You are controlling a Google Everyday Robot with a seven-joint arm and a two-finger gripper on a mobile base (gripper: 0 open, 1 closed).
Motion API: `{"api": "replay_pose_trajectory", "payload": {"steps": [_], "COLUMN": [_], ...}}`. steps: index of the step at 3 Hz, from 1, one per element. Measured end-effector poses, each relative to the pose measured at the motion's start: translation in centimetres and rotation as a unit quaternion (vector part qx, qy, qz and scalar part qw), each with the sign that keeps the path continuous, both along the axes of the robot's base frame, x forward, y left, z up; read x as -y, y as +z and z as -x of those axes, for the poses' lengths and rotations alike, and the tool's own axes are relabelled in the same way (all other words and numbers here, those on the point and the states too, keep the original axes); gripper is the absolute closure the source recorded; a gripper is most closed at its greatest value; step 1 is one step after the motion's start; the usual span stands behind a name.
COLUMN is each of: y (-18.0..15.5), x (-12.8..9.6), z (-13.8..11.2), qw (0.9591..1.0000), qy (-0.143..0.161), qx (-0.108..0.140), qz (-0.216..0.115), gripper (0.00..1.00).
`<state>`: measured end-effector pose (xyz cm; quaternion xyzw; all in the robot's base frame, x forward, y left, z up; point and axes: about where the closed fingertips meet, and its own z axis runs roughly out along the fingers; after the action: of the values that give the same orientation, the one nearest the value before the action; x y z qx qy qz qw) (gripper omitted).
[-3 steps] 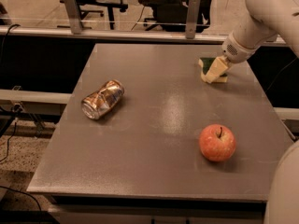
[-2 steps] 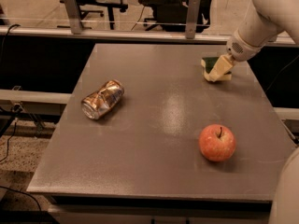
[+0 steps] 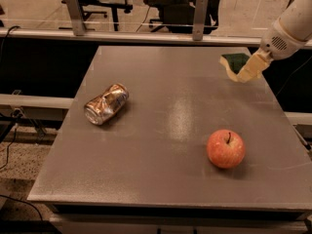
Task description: Move sponge near apple
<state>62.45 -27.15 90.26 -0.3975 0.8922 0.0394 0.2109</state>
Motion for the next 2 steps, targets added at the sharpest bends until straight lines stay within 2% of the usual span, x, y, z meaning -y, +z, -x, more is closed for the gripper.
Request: {"api": "replay_pose_trajectory", "payload": {"steps": [1,2], "y": [1.7,2.2], "x": [0.2,0.5], "z": [3.9,7.2], "qw": [0.9986,0.9952], "qy": [0.05,0.094], "qx": [0.004,0.005], "qz": [-0.015,-0.027], "gripper": [1.0,1.0]}}
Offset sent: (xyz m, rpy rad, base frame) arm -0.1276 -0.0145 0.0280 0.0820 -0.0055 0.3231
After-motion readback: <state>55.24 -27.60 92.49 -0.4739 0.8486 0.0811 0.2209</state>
